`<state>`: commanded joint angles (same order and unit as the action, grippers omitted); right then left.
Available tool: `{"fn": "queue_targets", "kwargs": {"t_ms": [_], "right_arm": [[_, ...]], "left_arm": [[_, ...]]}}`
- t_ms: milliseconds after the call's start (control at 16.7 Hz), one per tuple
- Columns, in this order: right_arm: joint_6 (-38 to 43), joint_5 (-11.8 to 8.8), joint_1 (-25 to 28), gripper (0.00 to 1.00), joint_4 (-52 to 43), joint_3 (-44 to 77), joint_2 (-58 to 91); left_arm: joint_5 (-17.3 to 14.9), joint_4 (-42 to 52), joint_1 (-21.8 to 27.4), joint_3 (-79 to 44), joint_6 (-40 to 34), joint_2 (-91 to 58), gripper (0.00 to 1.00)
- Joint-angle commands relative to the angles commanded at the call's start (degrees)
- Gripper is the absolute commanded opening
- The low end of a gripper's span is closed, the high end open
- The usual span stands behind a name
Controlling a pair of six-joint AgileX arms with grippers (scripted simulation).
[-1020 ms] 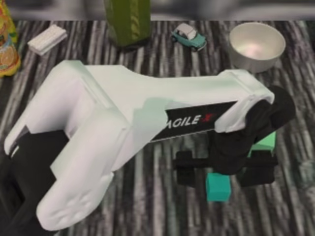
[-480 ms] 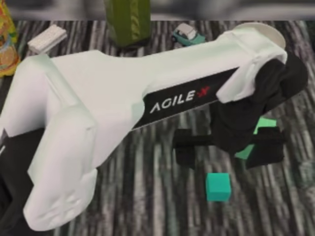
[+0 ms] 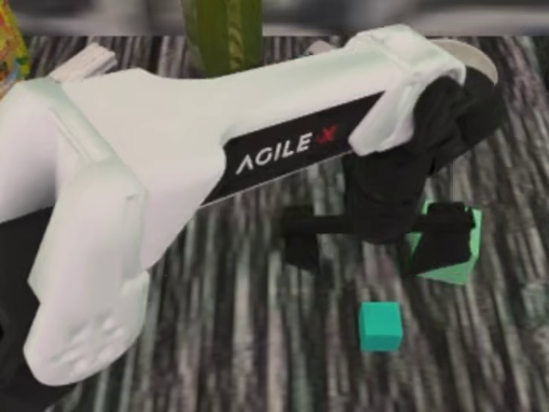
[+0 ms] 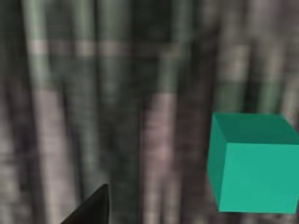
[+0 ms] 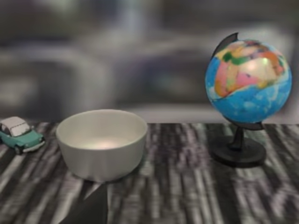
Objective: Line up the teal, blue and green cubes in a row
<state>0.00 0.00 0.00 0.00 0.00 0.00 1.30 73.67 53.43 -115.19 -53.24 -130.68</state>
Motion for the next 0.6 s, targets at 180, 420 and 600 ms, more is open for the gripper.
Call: {"fn": "queue_targets", "kwargs": {"t_ms": [180,420,600], "right_arm": [[0.0,0.0,0.0,1.0,0.0,0.0,0.0],[0.0,0.0,0.0,1.0,0.0,0.0,0.0],[0.0,0.0,0.0,1.0,0.0,0.0,0.0]], "left_arm": [[-0.15,-1.47,-7.44,3.97,8.65,2.3,1.0],[-0.59,-3.97,-21.16,11.75,25.7,6.46,1.0],[-0.94,-6.06,-32.25,18.06,39.34,9.98,1.0]]}}
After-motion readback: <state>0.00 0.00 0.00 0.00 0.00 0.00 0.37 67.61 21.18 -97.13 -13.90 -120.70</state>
